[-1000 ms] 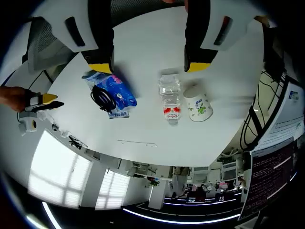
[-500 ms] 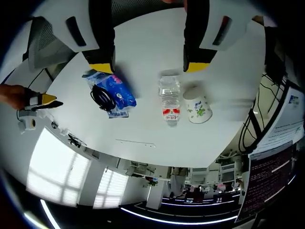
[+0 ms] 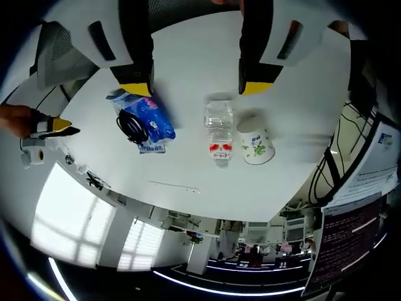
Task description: Arrange the tabletop items into an orderly group along one side of the table until the central work area is clear of visible clutter.
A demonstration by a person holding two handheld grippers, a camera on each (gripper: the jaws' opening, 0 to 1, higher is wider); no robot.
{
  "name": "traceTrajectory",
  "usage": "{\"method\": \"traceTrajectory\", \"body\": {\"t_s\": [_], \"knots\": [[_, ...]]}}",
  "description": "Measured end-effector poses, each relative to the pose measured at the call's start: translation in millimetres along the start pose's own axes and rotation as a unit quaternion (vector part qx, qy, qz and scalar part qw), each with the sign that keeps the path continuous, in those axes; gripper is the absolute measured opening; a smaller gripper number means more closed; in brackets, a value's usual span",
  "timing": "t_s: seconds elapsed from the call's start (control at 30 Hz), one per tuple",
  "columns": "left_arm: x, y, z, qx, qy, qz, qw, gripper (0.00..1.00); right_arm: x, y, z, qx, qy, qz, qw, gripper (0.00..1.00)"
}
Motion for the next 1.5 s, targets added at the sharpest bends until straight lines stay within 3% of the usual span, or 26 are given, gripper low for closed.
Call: {"method": "traceTrajectory", "body": {"t_s": [0.4, 0.87, 1.13, 1.33, 1.5], "knots": [[-3.0, 0, 3.4, 0.002, 0.019, -0.002, 0.9998, 0.51, 2, 3, 6.2, 0.001, -0.014, 0.005, 0.9999, 0.64], [-13.5, 3, 9.0, 0.000, 0.038, -0.009, 0.9992, 0.47, 2, -2, -0.1, 0.010, -0.028, 0.003, 0.9996, 0.63], [-16.6, 0, 14.3, -0.007, 0.048, -0.011, 0.9988, 0.45, -2, -3, 7.0, 0.007, -0.036, 0.006, 0.9993, 0.62], [-13.1, 1, 15.0, -0.007, 0.068, -0.007, 0.9977, 0.42, -6, -2, 8.3, 0.013, -0.045, 0.010, 0.9988, 0.61], [-23.2, -4, 18.1, -0.005, 0.096, -0.008, 0.9953, 0.40, -8, 0, 13.8, 0.015, -0.052, 0.017, 0.9984, 0.61]]}}
Point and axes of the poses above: the point that each gripper's makers call its tool centre point, and the gripper's own axes: y roughly backward along the fingers, x roughly to its right, z roughly out of its underside, the point moved 4 cm from there along y, roughly backward along the fingers, and after that the axes turned 1 degree about z, right-handed, at the moved point
